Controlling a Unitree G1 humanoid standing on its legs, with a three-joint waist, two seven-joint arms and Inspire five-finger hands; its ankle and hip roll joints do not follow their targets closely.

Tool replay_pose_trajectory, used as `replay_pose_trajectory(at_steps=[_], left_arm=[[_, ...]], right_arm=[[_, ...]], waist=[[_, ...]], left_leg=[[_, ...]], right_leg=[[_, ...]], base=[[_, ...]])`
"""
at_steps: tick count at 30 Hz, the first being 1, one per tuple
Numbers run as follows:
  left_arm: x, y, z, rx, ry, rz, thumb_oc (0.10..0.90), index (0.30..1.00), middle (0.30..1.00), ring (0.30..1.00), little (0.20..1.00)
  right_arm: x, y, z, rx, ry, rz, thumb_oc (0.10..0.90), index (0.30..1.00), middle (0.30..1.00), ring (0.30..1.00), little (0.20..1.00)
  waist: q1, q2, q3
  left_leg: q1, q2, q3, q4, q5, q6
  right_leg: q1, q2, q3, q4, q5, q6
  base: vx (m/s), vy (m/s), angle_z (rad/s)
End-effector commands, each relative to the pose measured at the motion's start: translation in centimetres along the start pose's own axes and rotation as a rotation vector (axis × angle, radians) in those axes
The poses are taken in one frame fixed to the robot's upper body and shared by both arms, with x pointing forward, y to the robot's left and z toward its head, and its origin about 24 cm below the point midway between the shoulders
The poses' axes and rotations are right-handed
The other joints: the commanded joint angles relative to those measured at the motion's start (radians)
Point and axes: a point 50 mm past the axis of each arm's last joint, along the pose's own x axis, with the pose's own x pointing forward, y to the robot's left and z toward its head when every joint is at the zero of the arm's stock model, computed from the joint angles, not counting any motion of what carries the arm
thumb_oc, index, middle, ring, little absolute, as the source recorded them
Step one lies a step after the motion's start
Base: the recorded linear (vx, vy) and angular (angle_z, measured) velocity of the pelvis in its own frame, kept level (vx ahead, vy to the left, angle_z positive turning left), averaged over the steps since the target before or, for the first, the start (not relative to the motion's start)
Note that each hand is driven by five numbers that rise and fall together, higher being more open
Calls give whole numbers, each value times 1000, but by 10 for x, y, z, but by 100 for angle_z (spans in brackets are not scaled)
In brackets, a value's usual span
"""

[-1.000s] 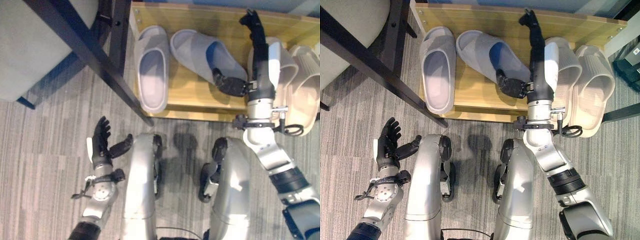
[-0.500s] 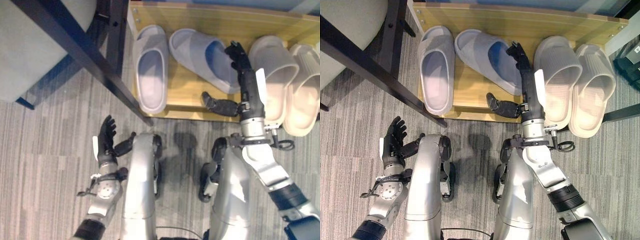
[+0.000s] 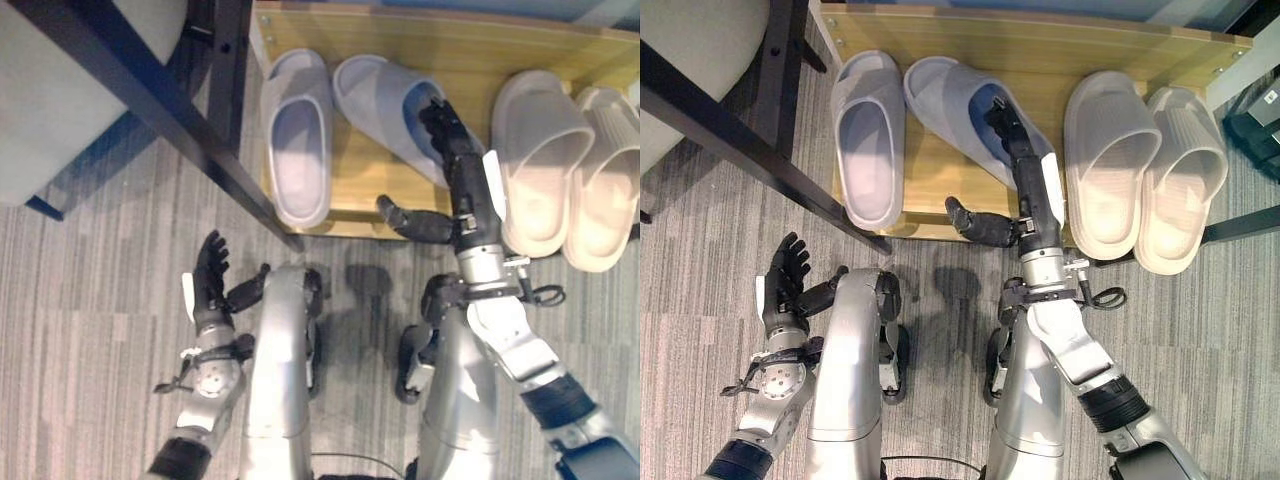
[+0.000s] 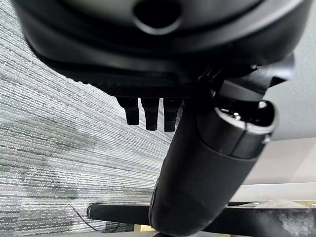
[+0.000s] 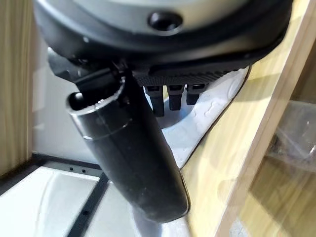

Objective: Arrange the slippers neatly on the shoe rack.

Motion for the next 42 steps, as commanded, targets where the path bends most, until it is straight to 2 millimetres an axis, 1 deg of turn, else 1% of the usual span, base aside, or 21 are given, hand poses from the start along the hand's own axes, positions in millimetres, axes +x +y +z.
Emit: replay_pose_trajectory(at_steps=[1, 7, 8, 12, 14, 15, 16, 17, 19, 24, 28, 32, 33, 35, 37, 42], left_arm=[[2, -23, 23, -65, -130, -77, 800, 900, 900, 900, 900], [3, -23, 24, -57, -131, -74, 800, 900, 900, 900, 900], [3, -23, 24, -57, -132, -73, 800, 900, 900, 900, 900], [4, -20, 23, -61, -130, -58, 800, 900, 900, 900, 900], [4, -19, 23, -64, -129, -53, 800, 900, 900, 900, 900], [3, -16, 23, -68, -128, -45, 800, 900, 900, 900, 900], [3, -16, 23, -68, -128, -46, 800, 900, 900, 900, 900], [2, -13, 23, -65, -133, -35, 800, 900, 900, 900, 900], [1, -12, 22, -63, -134, -33, 800, 900, 900, 900, 900], [-2, -15, 19, -57, -129, -45, 800, 900, 900, 900, 900], [-5, -16, 18, -50, -127, -48, 800, 900, 900, 900, 900], [-8, -16, 12, -38, -109, -43, 800, 900, 900, 900, 900], [-8, -16, 12, -38, -109, -44, 800, 900, 900, 900, 900], [-9, -16, 12, -38, -110, -36, 800, 900, 900, 900, 900], [-9, -16, 12, -38, -113, -29, 800, 900, 900, 900, 900], [-8, -15, 13, -33, -123, -19, 800, 900, 900, 900, 900]], right_arm=[[14, 23, 73, 201, -343, 99, 800, 900, 900, 900, 900], [15, 43, 78, 269, -345, 174, 800, 900, 900, 900, 900], [16, 43, 78, 270, -345, 174, 800, 900, 900, 900, 900], [18, 49, 88, 269, -400, 188, 800, 900, 900, 900, 900], [19, 48, 93, 267, -428, 178, 800, 900, 900, 900, 900], [17, 43, 99, 206, -477, 153, 800, 900, 900, 900, 900], [17, 43, 99, 205, -477, 152, 800, 900, 900, 900, 900], [16, 36, 104, 86, -540, 111, 800, 900, 900, 900, 900], [12, 30, 107, 40, -570, 82, 800, 900, 900, 900, 900], [5, 24, 104, 0, -560, 48, 800, 900, 900, 900, 900], [-5, 16, 94, -10, -508, 6, 800, 900, 900, 900, 900], [-17, 9, 84, -37, -453, -11, 800, 900, 900, 900, 900], [-17, 9, 84, -37, -453, -11, 800, 900, 900, 900, 900], [-24, 8, 76, -35, -401, -17, 800, 900, 900, 900, 900], [-27, 7, 74, -45, -394, -19, 800, 900, 900, 900, 900], [-30, 9, 66, -45, -354, -10, 800, 900, 900, 900, 900]], waist=[[29, -33, -29], [33, -26, -29], [32, -27, -29], [33, -24, -29], [33, -25, -29], [32, -26, -29], [32, -26, -29], [29, -26, -29], [26, -27, -29], [22, -30, -29], [13, -30, -29], [4, -38, -29], [5, -38, -29], [0, -41, -29], [-3, -42, -29], [-6, -40, -29]], left_leg=[[11, -39, -105, 5, -10, 8], [11, -36, -103, 7, -6, 7], [11, -36, -103, 6, -6, 7], [11, -36, -102, 6, -5, 7], [11, -35, -99, 6, -3, 6], [11, -36, -99, 7, -3, 5], [11, -36, -99, 7, -3, 5], [11, -38, -102, 5, -1, 3], [11, -39, -103, 4, 0, 3], [11, -40, -109, 4, 1, 2], [11, -41, -111, 2, 0, 2], [11, -39, -108, -3, -2, 1], [11, -39, -108, -2, -2, 1], [11, -39, -110, -1, -3, 0], [11, -38, -111, 2, -4, -1], [11, -35, -113, 6, -4, 0]], right_leg=[[31, 27, 73, 24, 46, -65], [31, 30, 70, 26, 48, -66], [31, 30, 69, 26, 48, -66], [31, 30, 70, 26, 48, -66], [31, 30, 71, 28, 48, -66], [31, 30, 70, 29, 47, -66], [31, 30, 70, 29, 47, -66], [31, 30, 70, 28, 46, -66], [31, 28, 70, 28, 45, -66], [31, 30, 70, 29, 45, -67], [31, 30, 67, 28, 40, -67], [31, 31, 68, 28, 38, -69], [31, 30, 68, 28, 38, -69], [31, 33, 69, 29, 38, -67], [31, 34, 69, 29, 38, -66], [31, 32, 65, 29, 35, -66]], base=[[4, 10, -4], [0, 2, -1], [0, 0, 0], [0, 0, 0], [0, 0, 0], [0, 0, 0], [0, 0, 0], [0, 0, 0], [0, 0, 0], [0, 0, 0], [0, 0, 0], [0, 0, 0], [0, 0, 0], [0, 0, 0], [0, 0, 0], [0, 0, 0]])
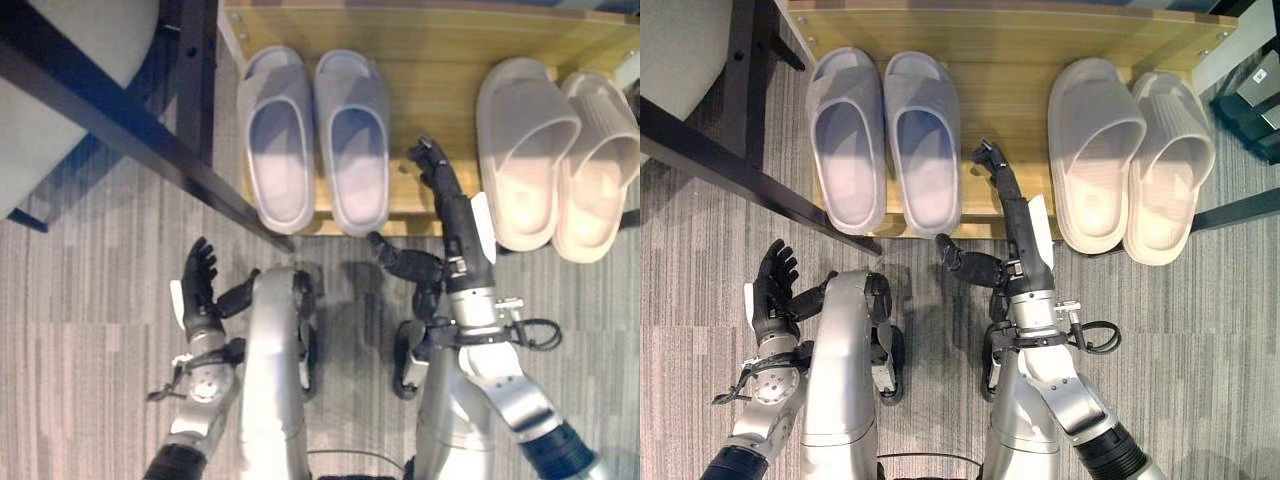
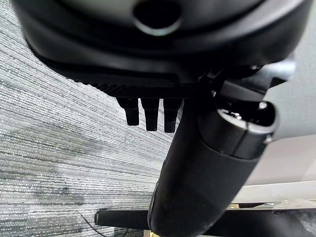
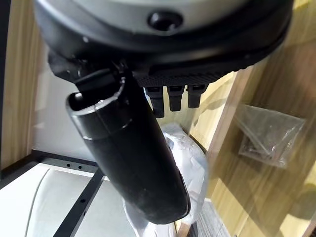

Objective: Arrange the slippers neatly on the shoe rack.

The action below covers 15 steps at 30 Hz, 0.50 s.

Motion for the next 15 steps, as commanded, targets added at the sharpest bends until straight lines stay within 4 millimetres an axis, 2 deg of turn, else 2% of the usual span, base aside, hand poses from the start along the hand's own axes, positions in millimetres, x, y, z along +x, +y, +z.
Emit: replay_pose_trajectory(at_steps=[1, 5, 11, 15], left_arm=[[-4, -28, 20, -58, -147, -73, 800, 900, 900, 900, 900], [-4, -28, 21, -57, -148, -75, 800, 900, 900, 900, 900], [-1, -28, 22, -68, -144, -69, 800, 900, 900, 900, 900], [0, -27, 20, -66, -134, -64, 800, 900, 900, 900, 900]], right_arm=[[17, -5, 64, 99, -361, -38, 800, 900, 900, 900, 900], [18, 1, 64, 117, -356, -5, 800, 900, 900, 900, 900], [19, 17, 60, 261, -299, 72, 800, 900, 900, 900, 900], [22, 26, 65, 311, -310, 121, 800, 900, 900, 900, 900]], waist=[[35, -33, -29], [35, -34, -29], [39, -39, -29], [42, -37, -29]], left_leg=[[15, -44, -117, 6, 10, 6], [15, -42, -116, 6, 9, 5], [15, -37, -109, 5, 9, 3], [15, -36, -105, 4, 10, 2]], right_leg=[[46, 23, 62, 28, 41, -67], [46, 23, 61, 28, 40, -67], [46, 23, 65, 29, 43, -65], [46, 22, 67, 30, 42, -66]], base=[[0, 0, 0], [0, 0, 0], [0, 0, 0], [0, 0, 0]])
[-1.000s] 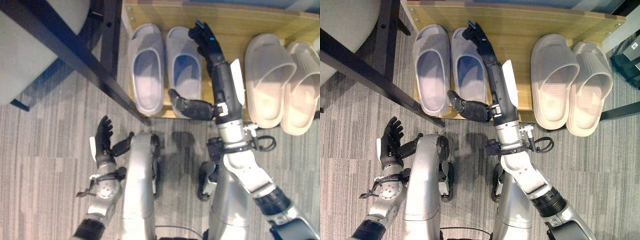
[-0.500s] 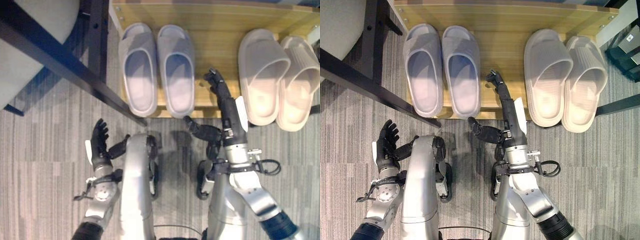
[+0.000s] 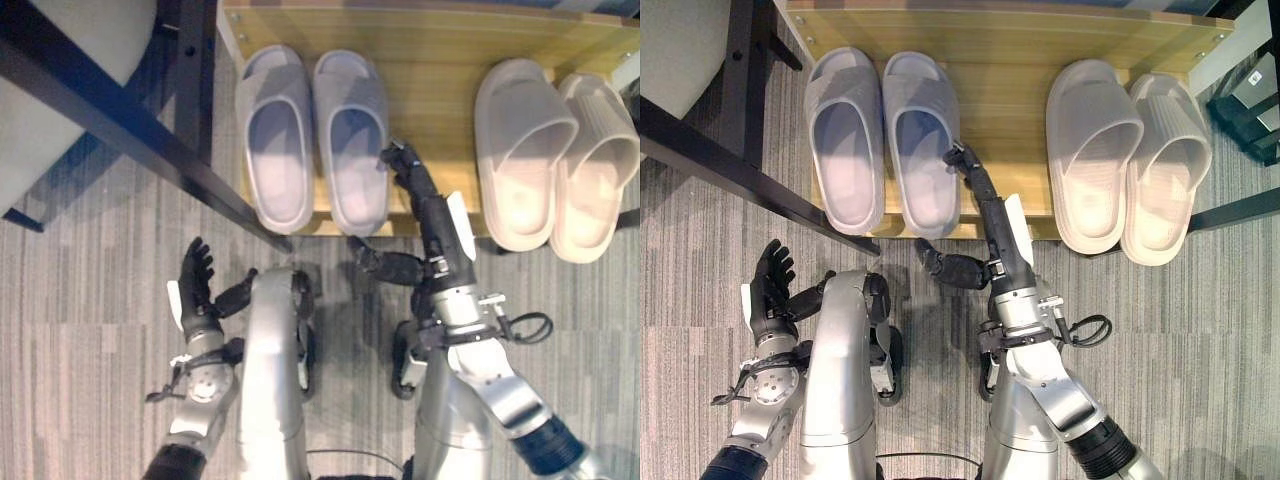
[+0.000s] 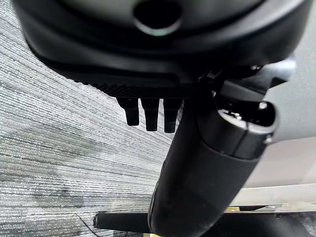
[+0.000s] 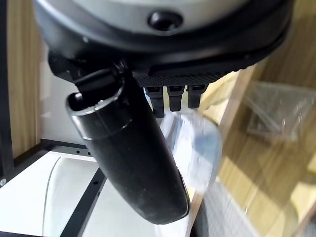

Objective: Arrange the slippers neatly on the shoe rack.

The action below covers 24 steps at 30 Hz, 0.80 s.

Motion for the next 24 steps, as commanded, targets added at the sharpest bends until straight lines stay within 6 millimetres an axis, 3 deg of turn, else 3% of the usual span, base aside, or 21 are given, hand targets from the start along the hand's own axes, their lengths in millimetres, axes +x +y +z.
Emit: replay_pose_trajectory(at_steps=[1, 7, 13, 17, 19, 20, 24], left_arm=[[-1, -29, 19, -63, -129, -86, 800, 900, 900, 900, 900], [0, -28, 19, -68, -128, -78, 800, 900, 900, 900, 900], [1, -28, 22, -92, -142, -60, 800, 900, 900, 900, 900], [1, -29, 40, -143, -236, -31, 800, 900, 900, 900, 900], [1, -30, 42, -134, -252, -35, 800, 900, 900, 900, 900], [0, -28, 36, -160, -224, -5, 800, 900, 900, 900, 900], [1, -15, 43, -123, -280, -6, 800, 900, 900, 900, 900]], right_arm=[[19, 13, 58, 179, -317, 60, 800, 900, 900, 900, 900], [28, 26, 61, 237, -331, 97, 800, 900, 900, 900, 900], [36, 26, 70, 217, -391, 52, 800, 900, 900, 900, 900], [27, 0, 89, 117, -550, -102, 800, 900, 900, 900, 900], [22, -9, 90, 137, -552, -119, 800, 900, 900, 900, 900], [11, -23, 91, 123, -557, -189, 800, 900, 900, 900, 900], [4, -30, 101, 120, -617, -207, 800, 900, 900, 900, 900]], waist=[[42, -29, -28], [45, -21, -28], [51, -16, -28], [50, -23, -28], [50, -28, -28], [43, -29, -29], [33, -27, -34]], left_leg=[[15, -37, -104, 3, 10, 3], [15, -39, -105, 6, 14, 1], [15, -42, -104, 2, 17, 1], [15, -51, -111, 12, 21, -2], [15, -53, -118, 22, 23, -6], [15, -58, -125, 30, 34, -11], [15, -49, -97, -143, 80, -7]], right_leg=[[46, 22, 67, 31, 42, -67], [46, 23, 68, 35, 44, -65], [46, 23, 70, 35, 47, -66], [46, 23, 69, 44, 54, -61], [47, 24, 68, 49, 60, -56], [57, 21, 58, 38, 70, -51], [69, 9, 30, -160, 107, -57]], base=[[0, 0, 0], [0, 0, 0], [-1, 6, 0], [-3, 10, 0], [0, 0, 0], [-48, -32, 0], [-143, -70, -4]])
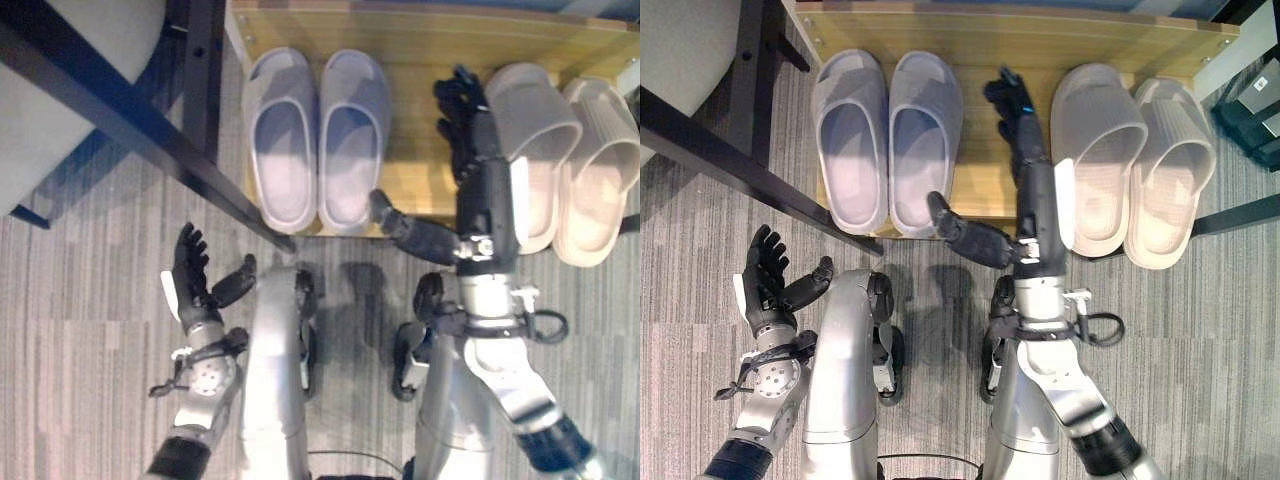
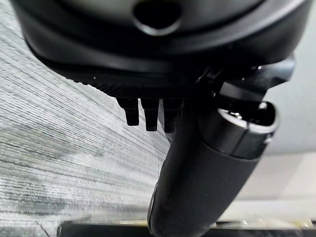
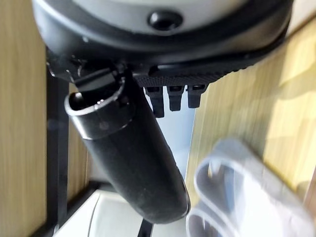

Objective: Arrange the slippers neatly on the shoe rack.

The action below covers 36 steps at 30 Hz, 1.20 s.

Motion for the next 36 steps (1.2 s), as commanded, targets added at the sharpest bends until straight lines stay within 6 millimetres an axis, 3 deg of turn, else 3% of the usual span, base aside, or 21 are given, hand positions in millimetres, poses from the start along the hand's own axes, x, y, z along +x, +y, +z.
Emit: replay_pose_trajectory(at_steps=[1, 3, 4, 7, 9, 11, 16, 17, 18, 21, 28, 33, 34, 35, 36], left_arm=[[-2, -15, 33, -58, -225, -86, 800, 900, 900, 900, 900], [-2, -11, 34, -58, -235, -85, 800, 900, 900, 900, 900], [-3, -10, 35, -72, -235, -100, 800, 900, 900, 900, 900], [-6, -9, 34, -67, -241, -111, 800, 900, 900, 900, 900], [-7, -9, 33, -70, -239, -117, 800, 900, 900, 900, 900], [-10, -11, 27, -94, -205, -118, 800, 900, 900, 900, 900], [-20, -15, 17, -147, -138, -170, 800, 900, 900, 900, 900], [-21, -16, 14, -151, -122, -189, 800, 900, 900, 900, 900], [-20, -17, 13, -144, -111, -213, 800, 900, 900, 900, 900], [-22, -14, 10, -125, -105, -250, 800, 900, 900, 900, 900], [-28, 1, -2, -106, -37, -273, 800, 900, 900, 900, 900], [-31, 4, -7, -113, -7, -288, 800, 900, 900, 900, 900], [-34, 4, -14, -108, 33, -315, 800, 900, 900, 900, 900], [-33, 4, -14, -108, 33, -315, 800, 900, 900, 900, 900], [-38, 5, -20, -87, 68, -348, 800, 900, 900, 900, 900]], right_arm=[[20, 5, 68, 145, -421, 26, 800, 900, 900, 900, 900], [19, 6, 63, 132, -400, 42, 800, 900, 900, 900, 900], [15, 6, 60, 128, -385, 42, 800, 900, 900, 900, 900], [13, 8, 54, 110, -367, 55, 800, 900, 900, 900, 900], [12, 9, 51, 115, -351, 64, 800, 900, 900, 900, 900], [10, 14, 39, 150, -277, 81, 800, 900, 900, 900, 900], [-1, 15, 13, 177, -115, 98, 800, 900, 900, 900, 900], [-6, 16, 5, 191, -61, 113, 800, 900, 900, 900, 900], [-23, 13, -23, 424, 160, 33, 800, 900, 900, 900, 900], [-35, 11, -29, 430, 218, 68, 800, 900, 900, 900, 900], [-62, 17, -57, 480, 416, 86, 800, 900, 900, 900, 900], [-87, 8, -79, 404, 565, 85, 800, 900, 900, 900, 900], [-107, 2, -96, 375, 689, 54, 800, 900, 900, 900, 900], [-107, 2, -96, 375, 688, 54, 800, 900, 900, 900, 900], [-136, -5, -116, 335, 847, 8, 800, 900, 900, 900, 900]], waist=[[26, -24, -52], [23, -21, -83], [20, -13, -125], [21, 0, -185], [22, 3, -197], [26, -2, -213], [25, -12, -215], [23, -17, -219], [17, -24, -223], [14, -28, -249], [16, -20, -292], [16, -23, -289], [17, -29, -289], [18, -29, -285], [20, -36, -283]], left_leg=[[-5, -57, -90, -176, 103, 3], [-5, -65, -88, -276, 140, 5], [-5, -60, -89, -357, 194, 2], [-4, -55, -94, -465, 252, 4], [12, -50, -97, -511, 268, 2], [90, -38, -109, -659, 320, -1], [210, -28, -122, -835, 399, -13], [238, -23, -122, -884, 407, -18], [309, -13, -119, -1009, 464, -32], [350, -4, -126, -1100, 495, -39], [479, 22, -127, -1246, 540, -47], [649, 27, -110, -1378, 565, -46], [744, 15, -104, -1461, 577, -40], [749, 16, -103, -1465, 578, -40], [844, 7, -92, -1550, 596, -38]], right_leg=[[56, 9, 30, -187, 114, -49], [50, 13, 21, -266, 136, -49], [52, 4, 1, -353, 156, -57], [62, -12, -29, -462, 190, -52], [78, -15, -37, -506, 204, -50], [160, -28, -61, -647, 250, -39], [283, -39, -101, -827, 312, -26], [311, -38, -104, -868, 318, -25], [376, -46, -126, -974, 368, -11], [428, -40, -141, -1076, 390, -17], [554, -38, -168, -1241, 456, 7], [693, -40, -173, -1348, 489, 23], [775, -45, -169, -1413, 510, 32], [780, -45, -169, -1416, 511, 32], [868, -50, -171, -1490, 543, 44]], base=[[-184, -53, -13], [-141, -36, -7], [-102, -25, 9], [-82, 16, 10], [-67, 9, 5], [-179, 5, 5], [-143, -1, 10], [-203, -30, 8], [-188, -46, 15], [-97, -40, 12], [-24, 0, -1], [29, 9, 2], [99, 23, 3], [155, 50, 5], [27, 34, 2]])
